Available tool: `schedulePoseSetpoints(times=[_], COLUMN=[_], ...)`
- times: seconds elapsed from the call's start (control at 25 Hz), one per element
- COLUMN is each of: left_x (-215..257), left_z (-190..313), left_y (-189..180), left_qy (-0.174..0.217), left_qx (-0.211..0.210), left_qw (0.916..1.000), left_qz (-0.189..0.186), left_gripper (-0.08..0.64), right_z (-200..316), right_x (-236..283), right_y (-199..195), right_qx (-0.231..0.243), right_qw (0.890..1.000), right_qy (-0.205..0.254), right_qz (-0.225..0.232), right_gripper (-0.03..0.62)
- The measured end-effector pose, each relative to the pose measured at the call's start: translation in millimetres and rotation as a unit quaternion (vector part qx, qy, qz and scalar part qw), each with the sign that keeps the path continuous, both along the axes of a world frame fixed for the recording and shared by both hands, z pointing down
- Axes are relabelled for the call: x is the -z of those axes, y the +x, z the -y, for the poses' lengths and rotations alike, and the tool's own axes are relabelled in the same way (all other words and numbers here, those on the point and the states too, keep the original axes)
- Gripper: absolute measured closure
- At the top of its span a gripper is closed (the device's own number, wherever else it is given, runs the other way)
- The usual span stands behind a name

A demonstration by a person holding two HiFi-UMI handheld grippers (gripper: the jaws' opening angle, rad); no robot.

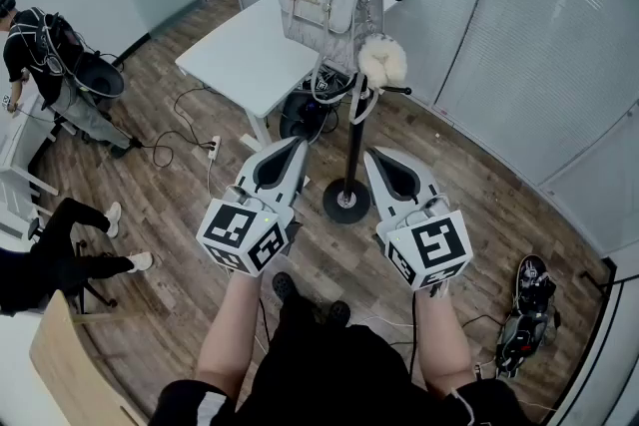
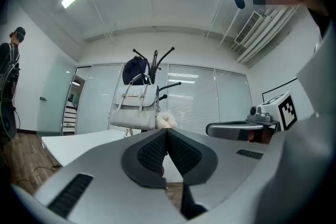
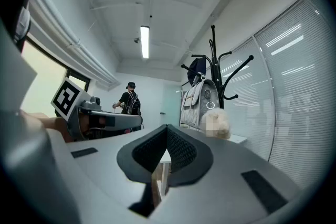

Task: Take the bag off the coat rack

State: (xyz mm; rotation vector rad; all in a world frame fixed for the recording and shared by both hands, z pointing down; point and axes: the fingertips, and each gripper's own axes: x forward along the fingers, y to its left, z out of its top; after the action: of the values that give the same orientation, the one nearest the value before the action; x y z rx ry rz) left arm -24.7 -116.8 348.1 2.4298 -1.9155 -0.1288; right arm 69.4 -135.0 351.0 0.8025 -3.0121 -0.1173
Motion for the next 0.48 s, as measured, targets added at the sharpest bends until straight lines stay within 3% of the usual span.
schedulePoseSetpoints(times=[0.48], left_x=[-2.8], left_z=[-8.3], left_y=[2.4], left_qy=[0.000], left_qx=[0.006], left_qw=[1.0000], left_qz=[0.007], left_gripper=[0.545], right_z=[-9.0], right_x=[1.6], right_y=[3.0], right_qx=[-0.002], right_qw=[1.000], right_qy=[0.016], right_qz=[0.001], right_gripper=[0.565])
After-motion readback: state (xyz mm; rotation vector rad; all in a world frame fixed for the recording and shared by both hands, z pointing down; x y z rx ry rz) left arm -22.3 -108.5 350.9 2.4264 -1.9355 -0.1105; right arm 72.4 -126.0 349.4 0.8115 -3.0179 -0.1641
